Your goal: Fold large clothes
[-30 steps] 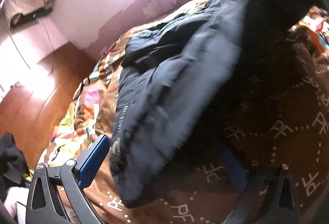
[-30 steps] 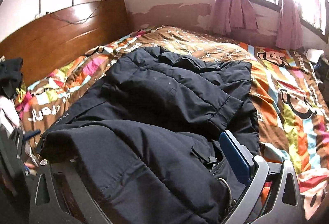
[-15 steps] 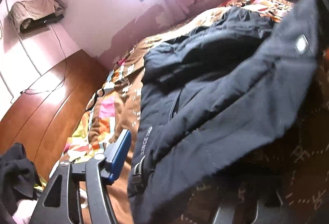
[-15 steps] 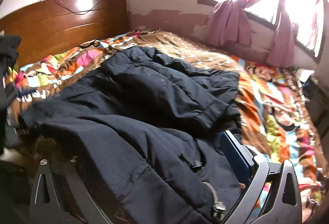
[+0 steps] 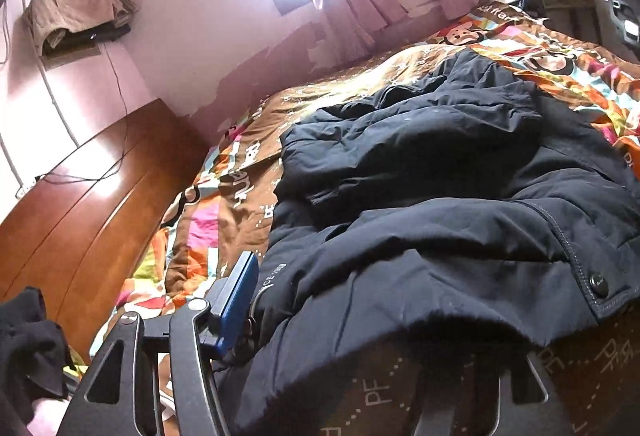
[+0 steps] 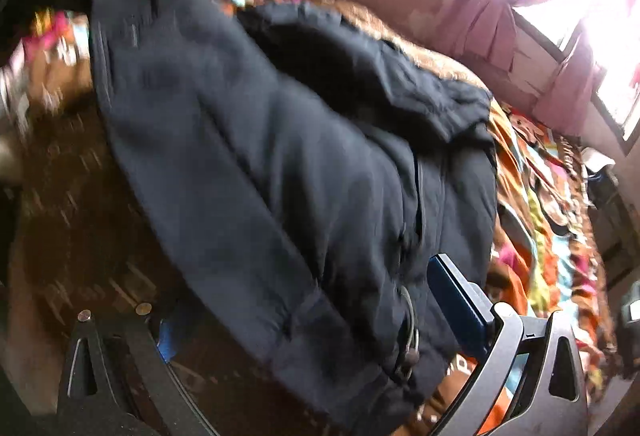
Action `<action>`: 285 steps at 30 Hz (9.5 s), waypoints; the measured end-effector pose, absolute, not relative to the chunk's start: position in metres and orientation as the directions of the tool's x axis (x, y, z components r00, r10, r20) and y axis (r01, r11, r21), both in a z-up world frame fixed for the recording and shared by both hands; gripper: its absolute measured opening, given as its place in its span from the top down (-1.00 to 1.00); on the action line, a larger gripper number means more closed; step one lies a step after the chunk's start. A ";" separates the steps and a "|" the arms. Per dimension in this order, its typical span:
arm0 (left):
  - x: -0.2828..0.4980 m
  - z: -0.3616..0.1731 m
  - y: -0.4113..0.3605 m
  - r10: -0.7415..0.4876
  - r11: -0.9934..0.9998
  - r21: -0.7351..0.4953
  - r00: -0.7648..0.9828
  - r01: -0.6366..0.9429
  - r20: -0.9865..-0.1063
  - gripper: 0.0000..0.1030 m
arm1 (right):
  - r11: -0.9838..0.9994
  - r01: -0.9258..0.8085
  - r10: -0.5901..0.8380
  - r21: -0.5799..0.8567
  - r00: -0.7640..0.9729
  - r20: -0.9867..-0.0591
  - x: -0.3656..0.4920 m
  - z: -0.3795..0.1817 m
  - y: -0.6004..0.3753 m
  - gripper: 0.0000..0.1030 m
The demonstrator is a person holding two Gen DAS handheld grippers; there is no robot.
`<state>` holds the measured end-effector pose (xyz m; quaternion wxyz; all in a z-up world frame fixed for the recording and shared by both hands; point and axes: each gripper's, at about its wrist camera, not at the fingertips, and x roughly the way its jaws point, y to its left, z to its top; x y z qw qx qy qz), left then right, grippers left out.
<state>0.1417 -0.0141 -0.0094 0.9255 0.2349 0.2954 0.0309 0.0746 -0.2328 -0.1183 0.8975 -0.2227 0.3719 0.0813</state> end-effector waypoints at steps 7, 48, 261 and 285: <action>0.127 -0.018 0.004 0.152 0.932 0.355 0.813 0.072 -0.562 -0.12 | 0.959 -0.192 -0.021 -0.207 0.685 -0.729 0.083 -0.119 -0.271 -0.83; -0.006 0.075 0.013 0.062 0.963 0.265 0.911 0.053 -0.407 0.84 | 0.996 -0.084 0.074 -0.028 0.967 -0.246 -0.055 0.017 -0.266 0.86; 0.354 -0.118 0.135 -0.286 0.940 -0.336 0.656 0.052 -0.698 -1.00 | 0.944 -0.038 0.252 0.327 0.724 -0.642 0.312 -0.162 -0.440 -0.98; 0.354 -0.128 0.116 -0.436 0.896 -0.411 0.523 0.171 -0.733 -0.99 | 0.810 -0.003 0.468 0.586 0.605 -0.644 0.334 -0.186 -0.422 -0.99</action>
